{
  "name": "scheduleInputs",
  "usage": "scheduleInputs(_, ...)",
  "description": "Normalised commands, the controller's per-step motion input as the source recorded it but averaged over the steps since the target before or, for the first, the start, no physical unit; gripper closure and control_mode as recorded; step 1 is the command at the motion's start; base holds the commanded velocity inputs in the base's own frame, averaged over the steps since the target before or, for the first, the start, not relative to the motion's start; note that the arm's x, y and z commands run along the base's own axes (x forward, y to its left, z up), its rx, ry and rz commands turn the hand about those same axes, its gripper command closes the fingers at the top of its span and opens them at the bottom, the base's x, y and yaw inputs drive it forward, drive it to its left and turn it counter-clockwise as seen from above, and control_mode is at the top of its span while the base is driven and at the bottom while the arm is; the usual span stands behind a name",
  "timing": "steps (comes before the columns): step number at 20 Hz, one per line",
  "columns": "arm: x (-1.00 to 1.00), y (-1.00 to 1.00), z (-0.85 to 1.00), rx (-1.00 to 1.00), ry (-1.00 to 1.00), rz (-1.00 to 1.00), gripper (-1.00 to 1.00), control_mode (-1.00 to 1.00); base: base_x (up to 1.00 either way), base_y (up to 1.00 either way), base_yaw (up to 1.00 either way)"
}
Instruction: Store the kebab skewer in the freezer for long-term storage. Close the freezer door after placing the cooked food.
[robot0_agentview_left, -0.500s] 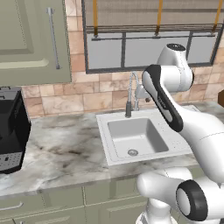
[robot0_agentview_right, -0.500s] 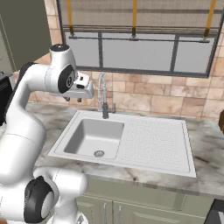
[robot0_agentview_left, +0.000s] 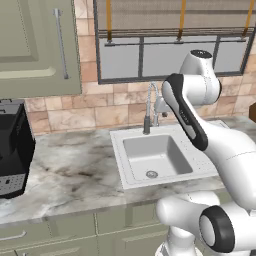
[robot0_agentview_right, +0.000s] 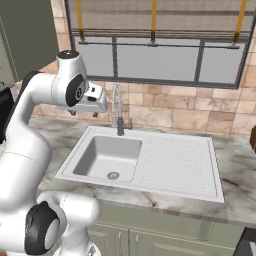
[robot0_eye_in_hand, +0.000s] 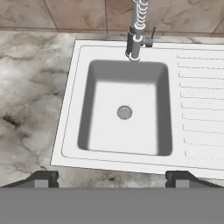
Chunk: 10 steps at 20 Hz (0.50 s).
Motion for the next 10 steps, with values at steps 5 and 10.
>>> scheduleInputs(5, 0.00, 0.00, 0.00, 0.00, 0.00, 0.00, -1.00, 1.00, -0.24, 0.13, -0.01)
scheduleInputs(10, 0.00, 0.00, 0.00, 0.00, 0.00, 0.00, -1.00, 1.00, -0.55, 0.30, -0.05)
